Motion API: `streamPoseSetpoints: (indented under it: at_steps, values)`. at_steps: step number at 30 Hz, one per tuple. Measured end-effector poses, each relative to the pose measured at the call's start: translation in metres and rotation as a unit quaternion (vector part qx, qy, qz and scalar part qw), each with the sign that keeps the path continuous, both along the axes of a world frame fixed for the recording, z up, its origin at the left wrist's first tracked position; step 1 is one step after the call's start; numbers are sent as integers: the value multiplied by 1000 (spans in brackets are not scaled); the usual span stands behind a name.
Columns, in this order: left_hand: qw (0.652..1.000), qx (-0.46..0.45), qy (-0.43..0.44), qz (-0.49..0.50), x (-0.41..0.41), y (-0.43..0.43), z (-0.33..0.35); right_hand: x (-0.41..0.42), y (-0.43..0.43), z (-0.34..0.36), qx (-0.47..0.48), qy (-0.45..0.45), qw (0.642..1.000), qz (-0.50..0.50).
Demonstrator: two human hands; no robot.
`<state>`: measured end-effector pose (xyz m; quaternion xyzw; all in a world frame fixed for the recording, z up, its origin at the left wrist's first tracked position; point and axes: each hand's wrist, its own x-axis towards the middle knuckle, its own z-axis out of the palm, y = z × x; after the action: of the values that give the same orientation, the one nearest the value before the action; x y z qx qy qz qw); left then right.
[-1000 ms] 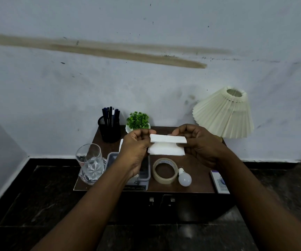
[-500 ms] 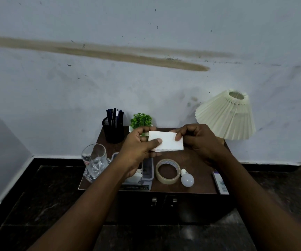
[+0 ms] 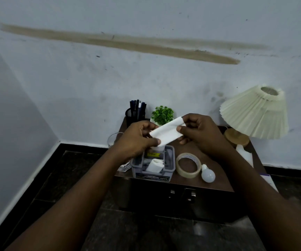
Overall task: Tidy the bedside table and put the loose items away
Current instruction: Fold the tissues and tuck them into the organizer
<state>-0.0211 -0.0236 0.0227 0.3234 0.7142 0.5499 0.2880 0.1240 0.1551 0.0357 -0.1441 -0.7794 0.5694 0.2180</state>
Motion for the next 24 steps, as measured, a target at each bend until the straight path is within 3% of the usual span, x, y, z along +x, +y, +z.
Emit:
streamPoseSetpoints:
  at_steps: [4,6,17,20,24]
  values:
    - [988,-85,132,2,-10,-22,-5,-11,-13,1,266,-76,961,-1]
    - [975,-110,194,20,-12,-27,-10,-15,-21,0,335,-104,936,24]
    - [958,-149,218,-108,4,-31,-28,-35,-30,-10,387,-153,907,58]
    - [943,-152,276,-105,12,-26,-34,-42,-36,-12,417,-161,890,85]
    - [957,-122,252,-75,12,-23,-38,-48,-38,-14,447,-186,869,99]
